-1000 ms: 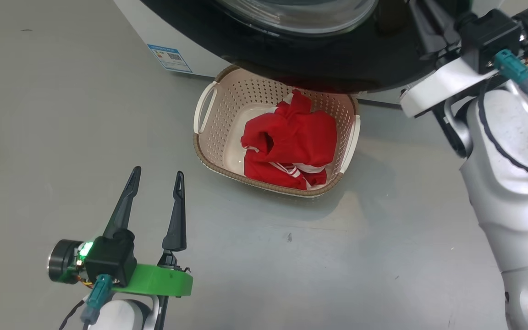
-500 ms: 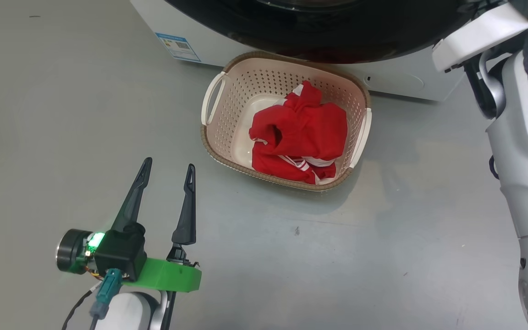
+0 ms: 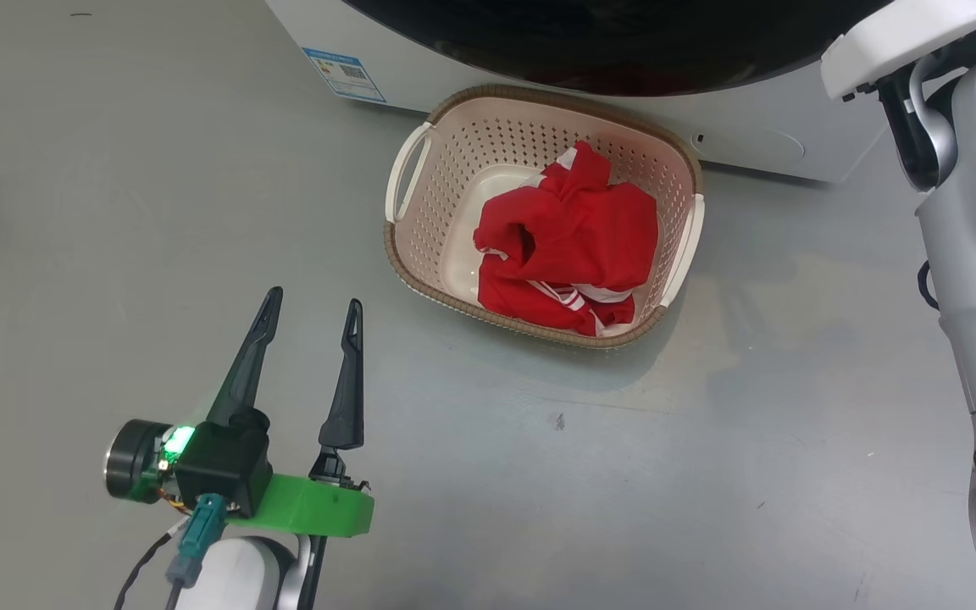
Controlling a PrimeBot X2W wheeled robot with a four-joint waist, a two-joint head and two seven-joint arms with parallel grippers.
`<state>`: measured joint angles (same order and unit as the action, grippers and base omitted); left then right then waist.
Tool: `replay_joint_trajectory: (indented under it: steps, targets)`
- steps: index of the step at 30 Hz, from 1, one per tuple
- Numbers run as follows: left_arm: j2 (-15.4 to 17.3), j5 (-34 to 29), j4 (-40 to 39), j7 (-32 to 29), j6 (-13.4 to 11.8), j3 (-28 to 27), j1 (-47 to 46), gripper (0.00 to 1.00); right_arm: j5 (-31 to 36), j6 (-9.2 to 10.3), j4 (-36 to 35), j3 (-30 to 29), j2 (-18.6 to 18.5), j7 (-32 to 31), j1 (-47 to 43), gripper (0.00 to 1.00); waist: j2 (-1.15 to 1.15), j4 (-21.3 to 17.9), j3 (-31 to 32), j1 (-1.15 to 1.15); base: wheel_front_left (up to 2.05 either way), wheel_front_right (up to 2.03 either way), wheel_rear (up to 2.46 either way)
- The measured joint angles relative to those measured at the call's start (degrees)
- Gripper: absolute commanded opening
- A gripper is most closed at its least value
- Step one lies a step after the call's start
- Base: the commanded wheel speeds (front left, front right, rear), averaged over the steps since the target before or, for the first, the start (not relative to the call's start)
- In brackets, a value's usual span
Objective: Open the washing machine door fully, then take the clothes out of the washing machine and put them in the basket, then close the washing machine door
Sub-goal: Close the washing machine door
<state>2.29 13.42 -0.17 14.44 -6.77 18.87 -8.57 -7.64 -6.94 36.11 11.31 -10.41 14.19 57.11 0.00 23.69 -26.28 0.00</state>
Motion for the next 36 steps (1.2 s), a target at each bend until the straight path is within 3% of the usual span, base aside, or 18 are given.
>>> replay_joint_trajectory:
  steps: [20, 36]
  targets:
    - [-0.05, 0.00, 0.88, 0.00, 0.00, -0.15, -0.74, 1.00, -3.52, -0.03, 3.03, 1.08, 2.31, 0.27, -1.76, 0.00, 0.00, -2.11, 2.42, 0.00, 0.00, 0.00, 0.00]
    - [-0.05, -0.83, 3.21, 0.00, 0.00, -0.86, -0.70, 1.00, -7.73, -0.04, -2.48, 0.52, 4.58, 0.32, -15.73, 0.00, 0.00, -5.11, 7.48, 0.00, 0.00, 0.00, 0.00]
